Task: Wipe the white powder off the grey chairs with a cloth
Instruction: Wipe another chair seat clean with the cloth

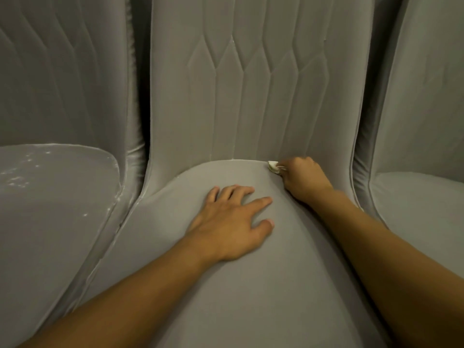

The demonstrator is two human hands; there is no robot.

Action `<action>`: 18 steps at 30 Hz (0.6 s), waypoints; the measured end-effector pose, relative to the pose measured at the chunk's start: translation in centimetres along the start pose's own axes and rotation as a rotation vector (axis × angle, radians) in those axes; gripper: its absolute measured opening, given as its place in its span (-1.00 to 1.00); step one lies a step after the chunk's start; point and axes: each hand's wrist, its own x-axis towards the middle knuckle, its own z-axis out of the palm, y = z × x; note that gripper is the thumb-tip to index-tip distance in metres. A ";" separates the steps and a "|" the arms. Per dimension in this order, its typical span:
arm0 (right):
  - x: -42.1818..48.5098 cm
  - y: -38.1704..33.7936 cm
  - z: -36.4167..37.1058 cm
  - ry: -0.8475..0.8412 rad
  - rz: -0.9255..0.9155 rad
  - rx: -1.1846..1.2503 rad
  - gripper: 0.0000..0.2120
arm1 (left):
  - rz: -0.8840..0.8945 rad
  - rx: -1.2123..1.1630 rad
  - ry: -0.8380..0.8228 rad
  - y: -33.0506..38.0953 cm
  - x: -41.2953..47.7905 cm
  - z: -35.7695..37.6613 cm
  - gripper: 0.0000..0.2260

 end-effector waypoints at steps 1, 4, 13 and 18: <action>0.6 -0.5 0.0 -0.017 -0.044 0.017 -0.78 | 0.001 0.003 0.006 0.0 0.1 0.1 -0.48; 2.6 -3.3 0.2 -0.075 -0.209 0.087 -0.71 | 0.008 0.016 0.045 -0.1 0.2 0.4 -0.48; 5.8 -10.6 2.3 -0.097 -0.464 0.195 -0.67 | 0.018 -0.009 0.096 -0.3 0.4 0.5 -0.51; 4.9 -8.4 1.0 -0.086 -0.317 0.045 -0.62 | 0.015 -0.002 0.050 -0.4 0.1 0.3 -0.49</action>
